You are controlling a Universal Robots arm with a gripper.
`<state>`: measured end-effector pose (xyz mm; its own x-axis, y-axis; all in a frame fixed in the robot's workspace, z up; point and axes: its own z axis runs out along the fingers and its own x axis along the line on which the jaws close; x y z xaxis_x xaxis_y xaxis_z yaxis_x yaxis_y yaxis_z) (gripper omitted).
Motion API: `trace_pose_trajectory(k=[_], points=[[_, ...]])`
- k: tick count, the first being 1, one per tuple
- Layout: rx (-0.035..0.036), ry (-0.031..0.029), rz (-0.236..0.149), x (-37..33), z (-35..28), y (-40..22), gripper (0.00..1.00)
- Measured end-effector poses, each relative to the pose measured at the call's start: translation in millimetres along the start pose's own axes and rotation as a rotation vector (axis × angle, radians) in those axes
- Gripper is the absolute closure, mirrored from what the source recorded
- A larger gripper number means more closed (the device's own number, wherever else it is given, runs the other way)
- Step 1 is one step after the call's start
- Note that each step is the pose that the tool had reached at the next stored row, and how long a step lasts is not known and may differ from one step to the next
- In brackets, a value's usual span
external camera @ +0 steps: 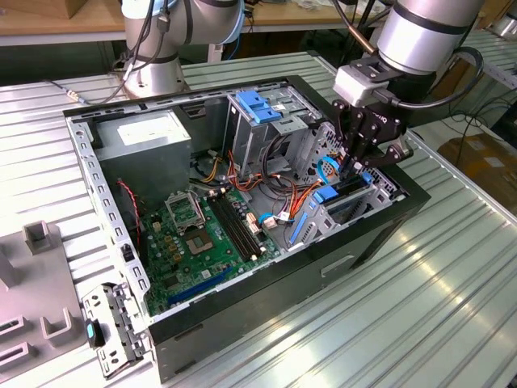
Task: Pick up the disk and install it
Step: 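Insert the second disk wire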
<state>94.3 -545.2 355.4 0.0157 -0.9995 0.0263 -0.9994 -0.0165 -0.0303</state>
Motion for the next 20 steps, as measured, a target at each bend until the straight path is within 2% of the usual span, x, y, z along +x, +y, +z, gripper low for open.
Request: trace_pose_trajectory(k=[4,8,13,14,16,18,20], points=[[0.0000,-0.0007,0.000,0.2,0.1,0.0,0.84],[0.0001,-0.0089,0.000,2.4,0.7,0.1,0.84],[0.0005,-0.0357,0.003,7.9,1.3,0.2,0.84],[0.0007,-0.0453,0.004,9.1,1.5,0.2,0.84],[0.0008,-0.0565,0.006,11.2,1.9,0.2,0.84],[0.0009,-0.0632,0.012,14.8,3.3,0.1,0.84],[0.0010,-0.0658,0.024,16.3,4.2,-0.4,0.84]])
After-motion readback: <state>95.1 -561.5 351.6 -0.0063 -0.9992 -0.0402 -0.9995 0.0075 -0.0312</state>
